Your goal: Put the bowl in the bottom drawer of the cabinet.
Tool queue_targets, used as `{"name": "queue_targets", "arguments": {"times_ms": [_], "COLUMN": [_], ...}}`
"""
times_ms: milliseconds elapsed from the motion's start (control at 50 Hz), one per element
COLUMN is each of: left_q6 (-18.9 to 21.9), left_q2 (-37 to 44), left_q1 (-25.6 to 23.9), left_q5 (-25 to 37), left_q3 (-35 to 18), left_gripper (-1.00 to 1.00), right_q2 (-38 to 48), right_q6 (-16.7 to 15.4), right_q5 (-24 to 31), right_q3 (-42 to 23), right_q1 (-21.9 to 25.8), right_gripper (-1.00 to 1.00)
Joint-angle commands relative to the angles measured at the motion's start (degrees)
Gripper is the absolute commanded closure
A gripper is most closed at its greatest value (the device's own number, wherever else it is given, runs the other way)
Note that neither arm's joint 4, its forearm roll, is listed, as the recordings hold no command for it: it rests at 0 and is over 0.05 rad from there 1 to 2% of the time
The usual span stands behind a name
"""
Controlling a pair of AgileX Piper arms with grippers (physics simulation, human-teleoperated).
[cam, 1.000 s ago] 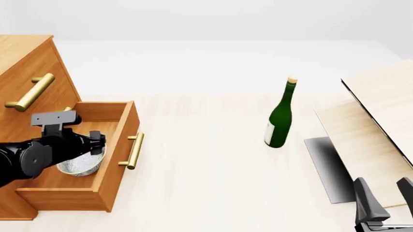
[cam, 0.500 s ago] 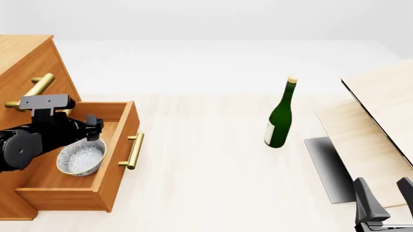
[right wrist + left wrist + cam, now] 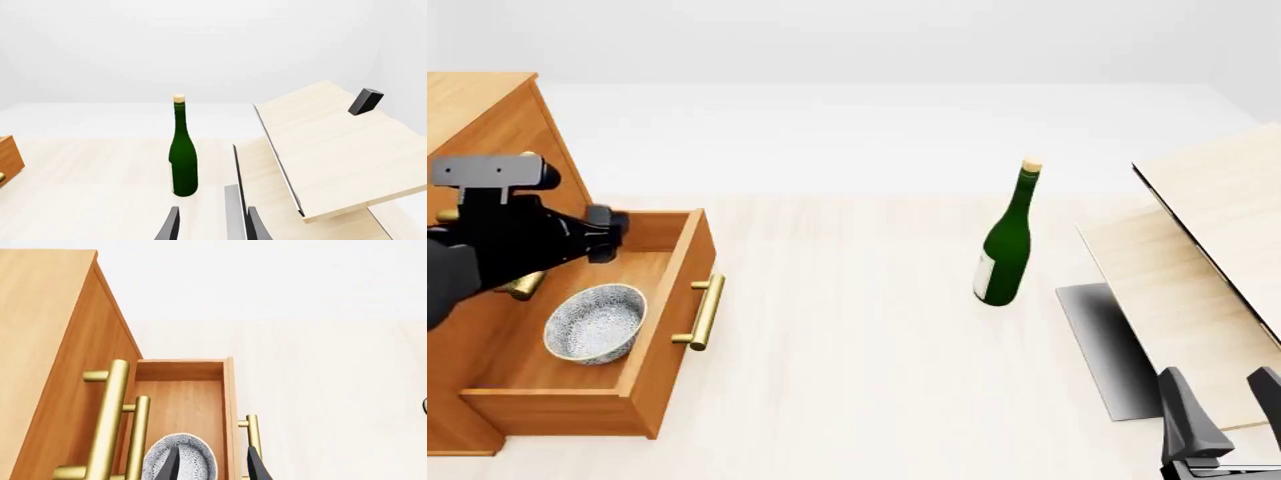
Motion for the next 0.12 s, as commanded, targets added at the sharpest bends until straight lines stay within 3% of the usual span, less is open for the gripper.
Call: {"name": "queue_targets", "arguments": {"times_ms": [20,120], "left_q6": [2.1,3.6], "left_q2": [-1.3,-0.3], "left_q1": [0.7,0.8], "left_q5": [2.4,4.9], "left_q3": [-2.0,-5.5], "left_gripper": [-1.0,-1.0], "right_q2": [0.0,0.0], "right_q6": [0.0,0.0], "right_q5": [0.0,0.0], "right_q3": [0.0,0.0], "right_q1": [0.0,0.0], "right_gripper": [-1.0,-1.0]}}
